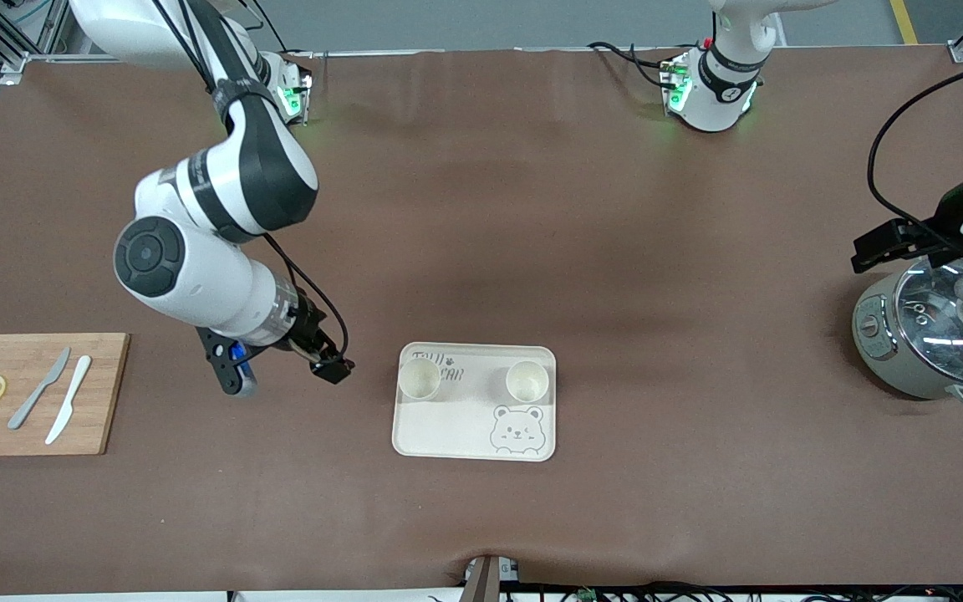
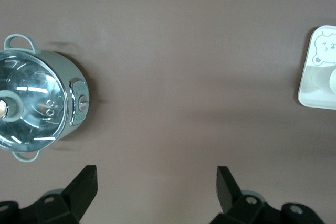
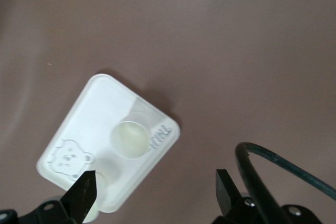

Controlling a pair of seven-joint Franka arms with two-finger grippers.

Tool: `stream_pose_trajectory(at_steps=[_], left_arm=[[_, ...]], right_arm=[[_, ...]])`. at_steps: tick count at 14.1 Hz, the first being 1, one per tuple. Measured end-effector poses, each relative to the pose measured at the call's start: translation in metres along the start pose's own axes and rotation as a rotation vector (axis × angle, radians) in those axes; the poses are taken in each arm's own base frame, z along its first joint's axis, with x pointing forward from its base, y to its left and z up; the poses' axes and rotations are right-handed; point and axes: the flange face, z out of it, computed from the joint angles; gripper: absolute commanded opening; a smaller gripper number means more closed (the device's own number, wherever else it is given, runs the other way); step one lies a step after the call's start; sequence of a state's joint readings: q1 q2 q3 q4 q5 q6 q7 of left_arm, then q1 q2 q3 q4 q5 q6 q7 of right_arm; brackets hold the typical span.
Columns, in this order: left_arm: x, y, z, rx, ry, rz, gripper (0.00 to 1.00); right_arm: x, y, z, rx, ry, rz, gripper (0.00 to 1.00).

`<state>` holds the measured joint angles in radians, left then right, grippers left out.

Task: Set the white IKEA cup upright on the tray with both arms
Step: 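Open the right gripper and withdraw it from the tray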

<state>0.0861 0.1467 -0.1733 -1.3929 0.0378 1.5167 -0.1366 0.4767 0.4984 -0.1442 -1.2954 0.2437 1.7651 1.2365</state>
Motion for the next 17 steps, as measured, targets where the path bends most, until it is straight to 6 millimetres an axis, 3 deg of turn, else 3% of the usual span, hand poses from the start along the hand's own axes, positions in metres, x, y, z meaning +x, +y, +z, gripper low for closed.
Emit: stream_pose_trajectory(at_steps=[3, 7, 11, 17], left_arm=[[-0.021, 0.002, -0.009, 0.011, 0.008, 0.004, 1.0], [-0.037, 0.003, -0.022, 0.017, 0.03, 0.004, 1.0], [-0.039, 0.003, -0.024, 0.017, 0.033, 0.004, 1.0], [-0.048, 0.007, -0.036, 0.02, 0.043, 0.01, 1.0]], right_arm=[[0.019, 0.024, -0.022, -0.068, -0.02, -0.045, 1.0], [0.064, 0.071, -0.07, -0.099, -0.075, -0.269, 1.0], [0.11, 0.126, -0.127, -0.082, -0.08, -0.438, 1.0], [0.157, 0.222, -0.196, -0.033, -0.029, -0.738, 1.0]])
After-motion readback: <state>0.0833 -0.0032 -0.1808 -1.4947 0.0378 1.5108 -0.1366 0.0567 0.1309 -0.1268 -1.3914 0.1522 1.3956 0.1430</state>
